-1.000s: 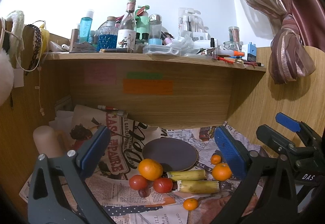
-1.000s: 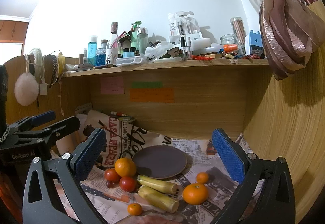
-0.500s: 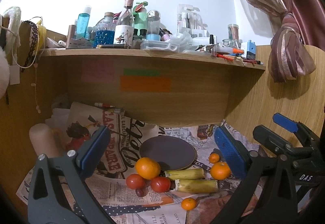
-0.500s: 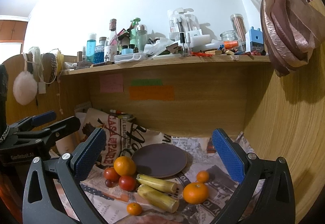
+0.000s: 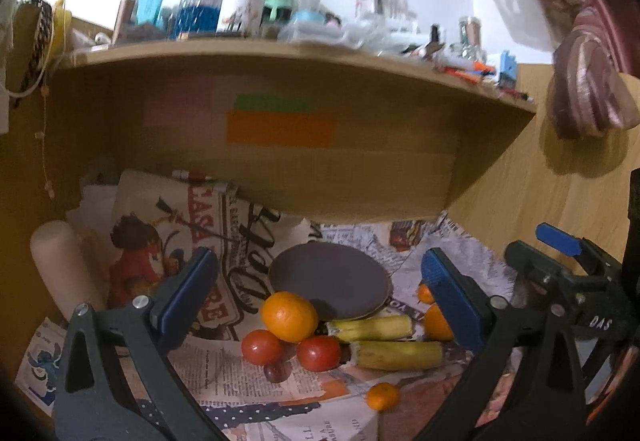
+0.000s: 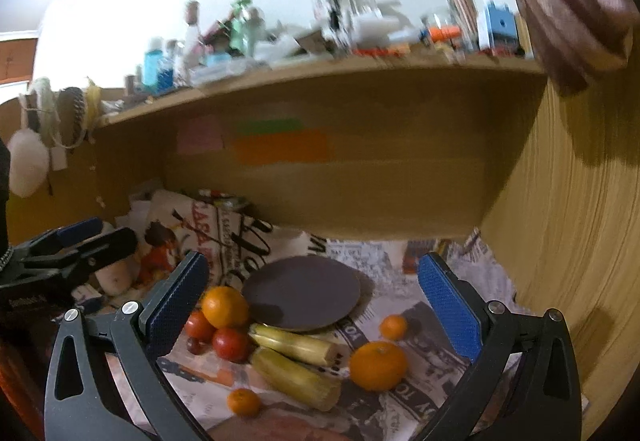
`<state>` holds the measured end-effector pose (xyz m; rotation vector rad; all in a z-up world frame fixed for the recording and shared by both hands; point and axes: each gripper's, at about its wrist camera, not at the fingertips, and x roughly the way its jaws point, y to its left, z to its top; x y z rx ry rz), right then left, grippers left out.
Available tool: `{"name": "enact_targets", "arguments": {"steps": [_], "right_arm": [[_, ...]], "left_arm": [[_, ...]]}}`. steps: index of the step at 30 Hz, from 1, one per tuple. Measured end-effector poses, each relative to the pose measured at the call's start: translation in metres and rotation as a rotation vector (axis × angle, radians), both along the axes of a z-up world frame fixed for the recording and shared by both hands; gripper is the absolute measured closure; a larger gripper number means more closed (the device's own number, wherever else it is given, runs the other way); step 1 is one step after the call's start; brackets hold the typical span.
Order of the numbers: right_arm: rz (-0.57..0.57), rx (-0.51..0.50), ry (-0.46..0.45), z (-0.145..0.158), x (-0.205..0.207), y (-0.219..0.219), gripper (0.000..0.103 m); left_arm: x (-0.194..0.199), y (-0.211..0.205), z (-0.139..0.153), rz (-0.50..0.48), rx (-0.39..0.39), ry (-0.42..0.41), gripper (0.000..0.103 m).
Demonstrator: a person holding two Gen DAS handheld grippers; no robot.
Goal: Organize fruits
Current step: 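Lower the right tool onto a large orange while the left tool reaches another orange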
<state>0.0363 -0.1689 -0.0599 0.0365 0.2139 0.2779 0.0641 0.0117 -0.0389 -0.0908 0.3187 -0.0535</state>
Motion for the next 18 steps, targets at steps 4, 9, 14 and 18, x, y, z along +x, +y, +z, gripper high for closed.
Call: {"name": "enact_targets", "arguments": {"steps": [4,9,14,18], "right_arm": [[-0.019,0.003,0.077,-0.015,0.020,-0.014,0.000],[-0.062,-0.040,0.182,-0.036,0.044,-0.030,0.007],[-0.075,-0.069,0.305,-0.058,0.065,-0.042,0.015],[-0.059,-0.079,0.402,-0.071,0.081,-0.045,0.024]], "left_arm": [[0.020,0.010,-0.017,-0.007,-0.008,0.072,0.015],[0.053,0.025,-0.045,-0.003,-0.015,0.197,0.024],[0.082,0.033,-0.070,-0.020,-0.021,0.299,0.024],[0.102,0.035,-0.086,-0.050,-0.032,0.374,0.024]]}}
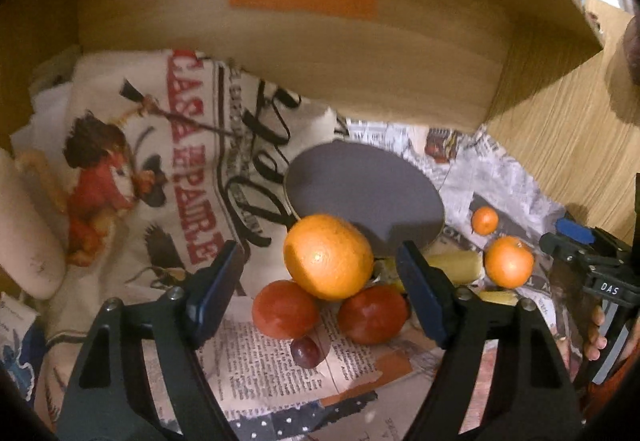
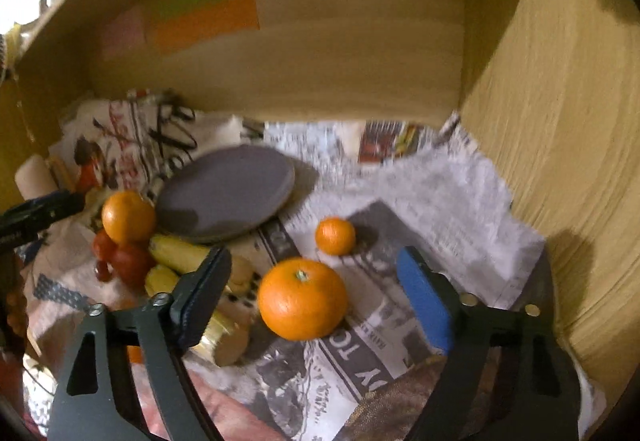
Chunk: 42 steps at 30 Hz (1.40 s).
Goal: Organize fruits
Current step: 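Lower the right tool onto a large orange while the left tool reaches another orange, then close the right gripper on its orange while the left gripper closes on the orange by the tomatoes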
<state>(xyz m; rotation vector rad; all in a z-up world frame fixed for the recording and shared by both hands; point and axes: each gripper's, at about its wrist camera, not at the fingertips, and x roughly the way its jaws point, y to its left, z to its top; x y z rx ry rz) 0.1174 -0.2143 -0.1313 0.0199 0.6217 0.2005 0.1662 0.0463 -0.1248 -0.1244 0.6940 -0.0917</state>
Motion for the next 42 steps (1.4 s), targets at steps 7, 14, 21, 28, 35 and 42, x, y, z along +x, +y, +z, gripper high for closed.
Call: {"name": "enact_targets", "arguments": {"steps": [7,14,21,28,35,42], "right_arm": [[0.041,0.014,0.110,-0.021,0.018,0.002,0.026],[0.093,0.034,0.211,-0.042,0.033,0.009,0.035],[0.084,0.054,0.241,-0.050,0.039,0.007,0.039],[0.061,0.052,0.214,-0.048,0.038,0.006,0.041],[0.048,0.050,0.153,-0.030,0.031,0.003,0.041],[0.065,0.043,0.072,-0.007,0.025,0.009,0.041]], "left_arm": [[0.028,-0.007,-0.020,-0.043,0.016,0.091,0.024],[0.047,-0.007,-0.034,-0.068,-0.006,0.143,0.028],[0.055,-0.012,-0.046,-0.084,-0.011,0.183,0.034],[0.054,-0.010,-0.043,-0.086,-0.029,0.172,0.036],[0.045,-0.009,-0.020,-0.084,-0.022,0.103,0.050],[0.042,-0.012,-0.001,-0.125,0.015,0.085,0.088]]}}
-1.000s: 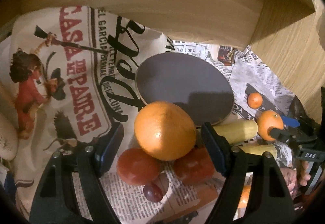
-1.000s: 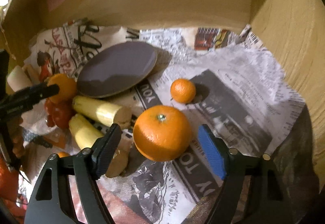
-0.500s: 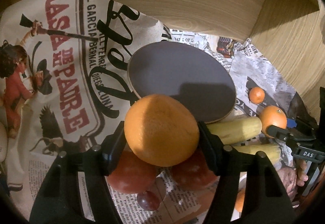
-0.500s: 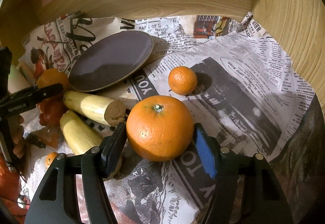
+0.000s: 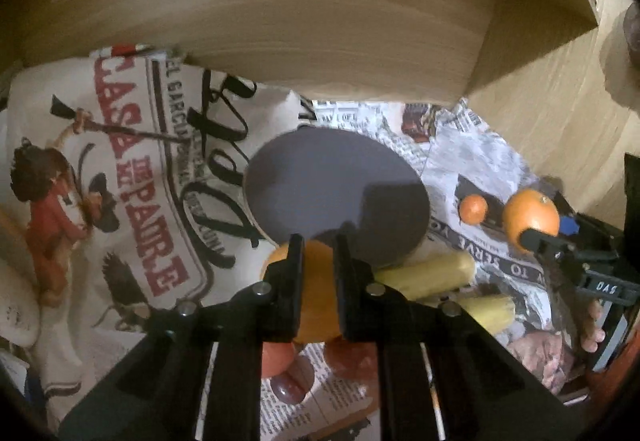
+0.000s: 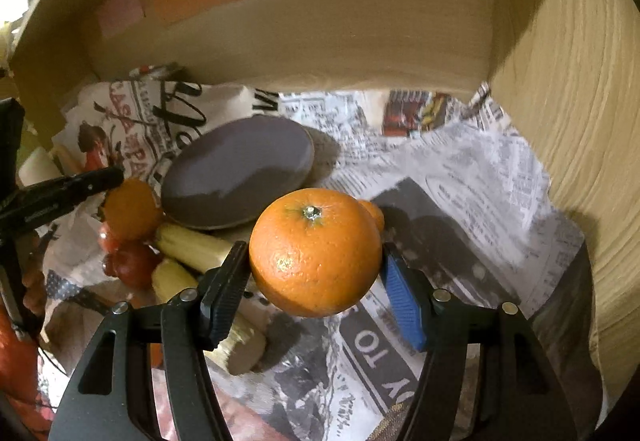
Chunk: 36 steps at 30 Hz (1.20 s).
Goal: Organize fruits
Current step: 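Close the right gripper on its orange while the left gripper closes on the orange by the tomatoes, then carry the right tool's orange onto the dark plate while the left tool carries its orange there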
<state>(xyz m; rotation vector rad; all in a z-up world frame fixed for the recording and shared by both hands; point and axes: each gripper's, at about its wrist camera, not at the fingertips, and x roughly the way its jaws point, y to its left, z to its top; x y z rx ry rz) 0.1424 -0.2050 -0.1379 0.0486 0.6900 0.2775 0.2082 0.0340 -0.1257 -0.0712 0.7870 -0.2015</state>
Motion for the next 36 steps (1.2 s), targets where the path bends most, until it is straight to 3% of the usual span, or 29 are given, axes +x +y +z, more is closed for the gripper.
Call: {"name": "enact_targets", "arguments": {"steps": [2,4,7,11,14,22,29,36], "right_arm": [[0.001,0.011,-0.002,0.001,-0.001,0.001,0.041],[0.004,0.019,0.001,0.000,-0.003,0.001,0.041],[0.004,0.026,0.007,-0.003,-0.004,0.001,0.041],[0.007,0.034,0.018,-0.005,-0.005,0.001,0.041],[0.012,0.036,0.015,-0.004,-0.006,0.001,0.041],[0.021,0.038,0.006,-0.003,-0.006,0.000,0.041],[0.035,0.047,-0.008,0.004,0.000,0.002,0.041],[0.069,0.029,-0.055,0.020,0.014,0.012,0.041]], "left_arm": [[-0.003,0.000,-0.003,0.020,0.028,0.008,0.070],[-0.005,0.002,-0.011,0.024,0.000,0.032,0.037],[-0.005,-0.001,-0.021,0.016,-0.005,0.059,0.035],[0.000,-0.006,-0.032,0.025,0.045,0.072,0.035],[0.011,-0.003,-0.045,0.021,0.038,0.127,0.036],[0.019,-0.013,-0.056,0.000,0.109,0.120,0.037],[0.015,-0.011,-0.046,-0.001,0.109,0.086,0.038],[0.010,-0.009,-0.006,-0.003,0.079,-0.001,0.038]]}}
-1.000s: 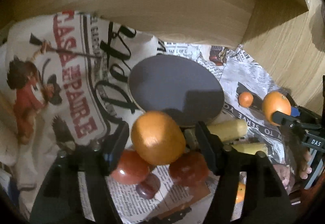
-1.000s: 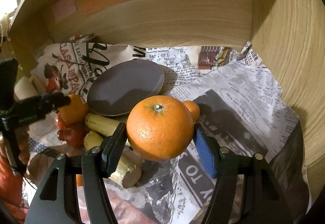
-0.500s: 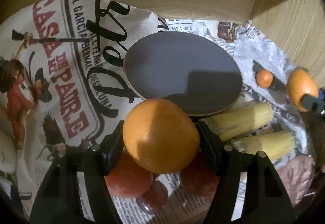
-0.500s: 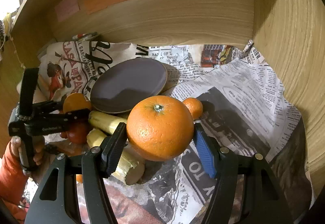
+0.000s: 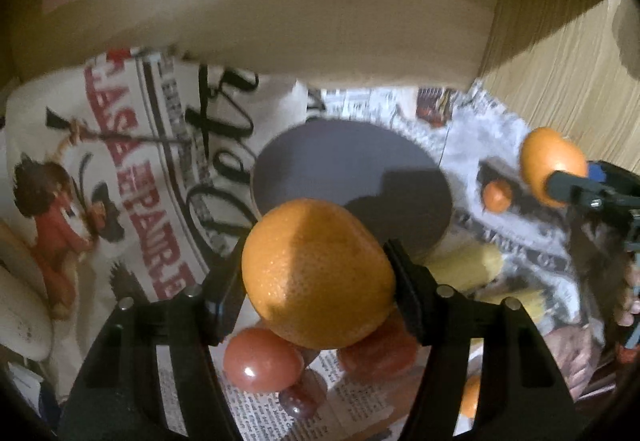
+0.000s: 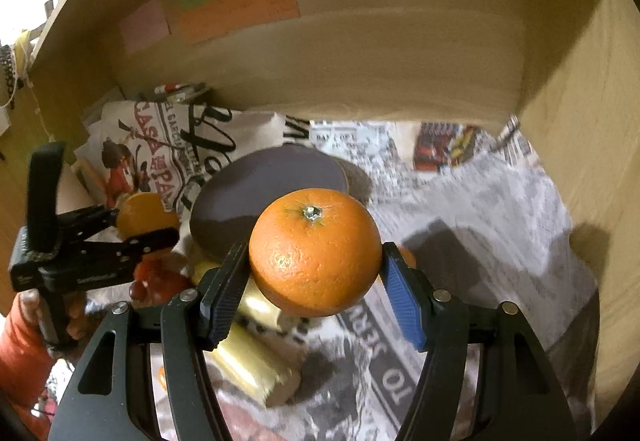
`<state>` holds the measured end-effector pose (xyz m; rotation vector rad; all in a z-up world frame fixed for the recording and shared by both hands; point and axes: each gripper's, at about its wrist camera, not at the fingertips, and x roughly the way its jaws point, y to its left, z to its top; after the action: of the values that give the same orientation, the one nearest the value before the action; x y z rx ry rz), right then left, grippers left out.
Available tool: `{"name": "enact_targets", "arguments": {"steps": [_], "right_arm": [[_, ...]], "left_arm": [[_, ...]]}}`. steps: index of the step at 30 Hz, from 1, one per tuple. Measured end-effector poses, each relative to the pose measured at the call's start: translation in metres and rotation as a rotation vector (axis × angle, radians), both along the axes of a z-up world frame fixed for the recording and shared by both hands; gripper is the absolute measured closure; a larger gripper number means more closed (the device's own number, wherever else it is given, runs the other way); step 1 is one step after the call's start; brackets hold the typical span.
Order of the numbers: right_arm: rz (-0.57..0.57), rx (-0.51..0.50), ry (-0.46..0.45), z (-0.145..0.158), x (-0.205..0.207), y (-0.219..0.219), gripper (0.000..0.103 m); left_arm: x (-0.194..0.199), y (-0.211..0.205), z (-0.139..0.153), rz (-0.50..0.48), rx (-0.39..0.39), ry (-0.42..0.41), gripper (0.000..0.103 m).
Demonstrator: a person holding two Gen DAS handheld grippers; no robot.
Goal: Organize fruits
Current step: 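Carry the right tool's orange onto the dark plate while the left tool carries its orange there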
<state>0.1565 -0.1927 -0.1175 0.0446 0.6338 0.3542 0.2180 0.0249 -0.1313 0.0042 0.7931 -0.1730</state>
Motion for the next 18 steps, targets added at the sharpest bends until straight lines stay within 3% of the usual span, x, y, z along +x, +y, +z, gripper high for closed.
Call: {"name": "enact_targets", "arguments": {"steps": [10,18], "right_arm": [[0.049,-0.006,-0.039,0.019,0.035,0.021,0.041],[0.075,-0.065,0.009,0.010,0.077,0.038,0.041]], "left_arm": [[0.022,0.002,0.033,0.018,-0.043,-0.055,0.038],[0.056,-0.001,0.028,0.050,-0.035,-0.039,0.038]]}}
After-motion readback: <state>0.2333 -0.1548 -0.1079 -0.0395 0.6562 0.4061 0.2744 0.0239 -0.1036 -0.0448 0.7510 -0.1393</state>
